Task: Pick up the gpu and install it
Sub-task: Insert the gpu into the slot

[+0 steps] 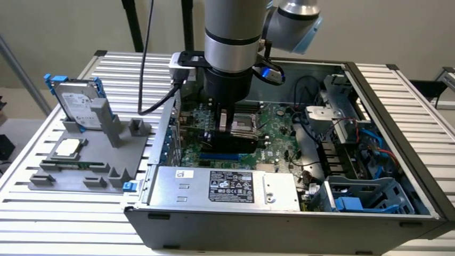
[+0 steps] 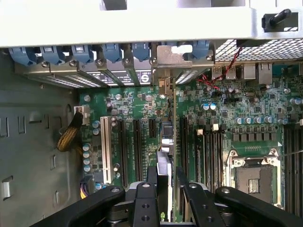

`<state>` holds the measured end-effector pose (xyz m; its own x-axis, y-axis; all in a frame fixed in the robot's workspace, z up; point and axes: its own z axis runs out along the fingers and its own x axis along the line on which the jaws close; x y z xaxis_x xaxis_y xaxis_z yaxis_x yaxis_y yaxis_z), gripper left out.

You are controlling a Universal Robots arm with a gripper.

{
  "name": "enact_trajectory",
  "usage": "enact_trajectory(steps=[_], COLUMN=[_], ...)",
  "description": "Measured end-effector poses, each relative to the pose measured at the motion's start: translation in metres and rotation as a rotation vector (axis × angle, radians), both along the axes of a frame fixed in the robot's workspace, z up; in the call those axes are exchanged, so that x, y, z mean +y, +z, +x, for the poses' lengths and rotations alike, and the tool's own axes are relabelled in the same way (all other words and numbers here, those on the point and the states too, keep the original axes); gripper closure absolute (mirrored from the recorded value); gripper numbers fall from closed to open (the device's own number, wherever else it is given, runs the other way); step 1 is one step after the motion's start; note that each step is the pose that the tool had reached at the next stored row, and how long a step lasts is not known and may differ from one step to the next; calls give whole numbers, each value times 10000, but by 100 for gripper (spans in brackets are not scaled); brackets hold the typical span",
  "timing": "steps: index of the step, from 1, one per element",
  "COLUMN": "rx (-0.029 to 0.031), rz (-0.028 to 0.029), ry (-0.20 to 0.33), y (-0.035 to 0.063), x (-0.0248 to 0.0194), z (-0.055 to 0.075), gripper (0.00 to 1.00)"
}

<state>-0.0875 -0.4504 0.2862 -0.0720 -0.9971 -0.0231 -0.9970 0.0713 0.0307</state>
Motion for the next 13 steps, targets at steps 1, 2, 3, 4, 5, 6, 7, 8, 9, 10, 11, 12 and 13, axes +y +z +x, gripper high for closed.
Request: enact_trajectory(steps=[1, 2, 3, 4, 5, 6, 7, 8, 9, 10, 11, 12, 13], rx=[1, 1, 1, 2, 2, 1, 1, 1, 1, 2, 2, 1, 0], rz=[-2, -3, -2, -4, -5, -3, -3, -3, -3, -3, -4, -3, -1], ry=[0, -1, -1, 0, 5, 13, 21, 29, 38, 51, 71, 101, 144], y=[0, -1, -2, -3, -5, -9, -12, -15, -18, -22, -26, -31, -36], x=[3, 6, 7, 7, 7, 7, 7, 8, 9, 10, 13, 16, 19], z=[-1, -2, -4, -7, -11, -14, -16, -18, -19, -20, -20, -20, -20], gripper=[74, 74, 74, 74, 74, 74, 74, 74, 74, 74, 74, 74, 74])
